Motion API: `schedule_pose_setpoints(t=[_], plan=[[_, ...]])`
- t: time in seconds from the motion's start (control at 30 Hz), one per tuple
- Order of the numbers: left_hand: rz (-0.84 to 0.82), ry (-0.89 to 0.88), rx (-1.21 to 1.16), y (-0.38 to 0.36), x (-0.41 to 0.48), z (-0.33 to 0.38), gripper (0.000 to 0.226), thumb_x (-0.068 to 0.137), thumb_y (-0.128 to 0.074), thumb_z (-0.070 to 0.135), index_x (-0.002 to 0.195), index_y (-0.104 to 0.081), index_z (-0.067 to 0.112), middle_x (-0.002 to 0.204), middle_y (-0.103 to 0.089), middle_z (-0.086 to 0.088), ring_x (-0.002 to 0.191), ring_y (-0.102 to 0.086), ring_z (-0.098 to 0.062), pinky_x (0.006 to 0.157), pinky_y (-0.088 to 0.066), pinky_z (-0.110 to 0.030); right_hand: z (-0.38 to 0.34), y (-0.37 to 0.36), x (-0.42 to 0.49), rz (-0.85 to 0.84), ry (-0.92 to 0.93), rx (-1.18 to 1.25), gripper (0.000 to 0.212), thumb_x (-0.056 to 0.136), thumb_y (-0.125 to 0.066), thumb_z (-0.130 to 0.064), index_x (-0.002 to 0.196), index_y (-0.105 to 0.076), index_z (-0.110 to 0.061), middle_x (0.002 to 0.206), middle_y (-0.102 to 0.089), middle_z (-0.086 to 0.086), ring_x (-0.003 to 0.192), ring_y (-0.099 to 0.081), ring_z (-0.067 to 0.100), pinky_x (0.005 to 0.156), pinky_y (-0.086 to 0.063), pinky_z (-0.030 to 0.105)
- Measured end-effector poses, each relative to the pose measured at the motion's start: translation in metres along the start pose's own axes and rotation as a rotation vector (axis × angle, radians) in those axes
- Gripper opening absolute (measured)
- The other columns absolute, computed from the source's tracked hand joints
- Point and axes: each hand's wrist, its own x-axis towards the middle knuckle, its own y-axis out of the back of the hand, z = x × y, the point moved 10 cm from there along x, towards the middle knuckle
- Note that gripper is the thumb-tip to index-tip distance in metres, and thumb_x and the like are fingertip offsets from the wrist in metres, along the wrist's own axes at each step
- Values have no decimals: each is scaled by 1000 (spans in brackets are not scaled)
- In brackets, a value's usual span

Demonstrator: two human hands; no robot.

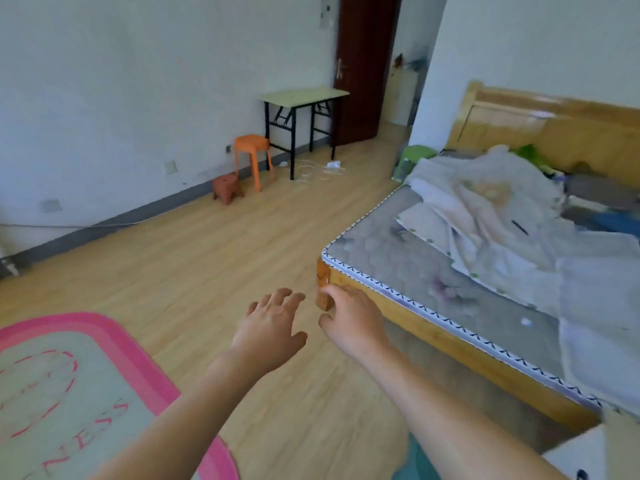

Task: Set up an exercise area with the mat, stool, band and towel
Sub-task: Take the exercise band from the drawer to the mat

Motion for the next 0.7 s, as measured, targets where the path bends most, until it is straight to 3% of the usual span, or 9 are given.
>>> schedule_pose_setpoints(t=[0.17,0.33,0.6,0.7], plan=[[-24,-245,-14,-35,116,139,64,84,-58,38,143,-33,28,147,-35,6,134,-37,-19,105,-29,-35,152,65,24,118,-257,-19,39,89,-56,-24,128,-55,-23,126,-60,3,118,-52,27,93,-42,34],[-107,-497,-2,-78,171,272,64,85,-59,38,143,-34,26,147,-36,5,132,-39,-19,107,-33,-35,291,110,-15,210,-556,28,42,91,-57,-24,132,-52,-26,129,-58,1,119,-51,22,96,-41,34],[-207,-945,76,-134,203,438,64,85,-57,39,144,-34,26,148,-37,4,133,-38,-19,107,-31,-35,416,141,-83,345,-941,70,42,90,-52,-22,132,-51,-27,128,-59,-2,117,-53,18,91,-44,31],[-264,-1103,77,-150,211,489,66,84,-44,50,144,-34,26,149,-35,4,134,-37,-19,105,-31,-36,449,157,-103,416,-1094,83,45,90,-51,-23,135,-49,-27,127,-59,-1,118,-52,19,88,-43,30]])
